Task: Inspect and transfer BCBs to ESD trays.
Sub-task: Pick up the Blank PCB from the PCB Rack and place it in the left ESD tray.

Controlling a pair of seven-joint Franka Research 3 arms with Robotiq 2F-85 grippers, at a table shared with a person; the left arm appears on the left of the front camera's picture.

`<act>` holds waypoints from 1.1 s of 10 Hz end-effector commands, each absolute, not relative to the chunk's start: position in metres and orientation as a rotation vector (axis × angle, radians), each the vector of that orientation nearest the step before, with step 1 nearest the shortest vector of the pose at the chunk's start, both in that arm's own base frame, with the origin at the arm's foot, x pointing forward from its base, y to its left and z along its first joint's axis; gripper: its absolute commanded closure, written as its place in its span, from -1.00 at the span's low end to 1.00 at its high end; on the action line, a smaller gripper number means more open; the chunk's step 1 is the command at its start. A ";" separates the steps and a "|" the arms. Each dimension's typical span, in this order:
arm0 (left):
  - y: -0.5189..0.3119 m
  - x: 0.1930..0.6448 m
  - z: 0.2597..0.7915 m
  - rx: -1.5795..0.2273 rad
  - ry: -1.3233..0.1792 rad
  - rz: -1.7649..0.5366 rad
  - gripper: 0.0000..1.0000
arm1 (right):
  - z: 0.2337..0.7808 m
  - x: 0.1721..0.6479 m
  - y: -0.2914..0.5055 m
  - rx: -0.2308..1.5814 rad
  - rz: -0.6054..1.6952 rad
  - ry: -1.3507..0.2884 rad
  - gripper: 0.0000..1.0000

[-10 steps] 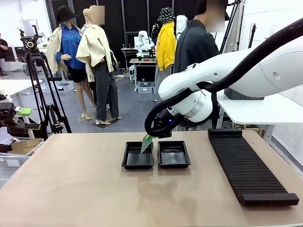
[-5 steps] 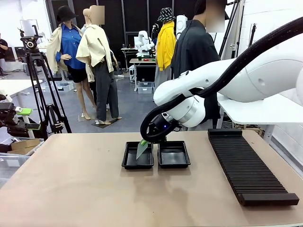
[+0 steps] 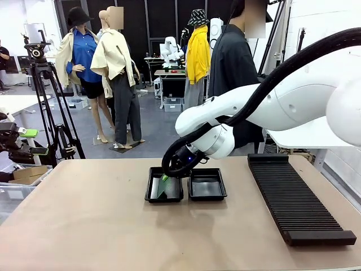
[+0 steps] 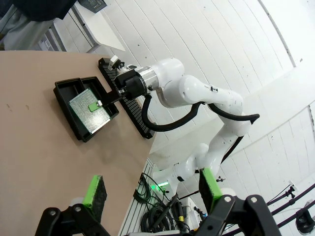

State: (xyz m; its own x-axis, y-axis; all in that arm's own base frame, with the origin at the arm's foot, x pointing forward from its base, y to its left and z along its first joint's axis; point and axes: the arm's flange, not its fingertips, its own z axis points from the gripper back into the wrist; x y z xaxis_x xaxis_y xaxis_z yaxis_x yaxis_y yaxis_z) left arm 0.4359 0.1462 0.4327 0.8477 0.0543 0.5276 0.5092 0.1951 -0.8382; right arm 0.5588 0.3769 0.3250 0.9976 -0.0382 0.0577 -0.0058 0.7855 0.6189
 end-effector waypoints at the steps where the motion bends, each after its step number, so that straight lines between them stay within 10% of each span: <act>1: 0.147 0.435 0.435 -1.354 -0.503 -0.333 -1.00 | 0.323 0.568 0.386 0.676 -0.018 -0.083 1.00; 11: 0.147 0.435 0.435 -1.354 -0.503 -0.333 -1.00 | 0.328 0.576 0.385 0.689 -0.014 -0.088 1.00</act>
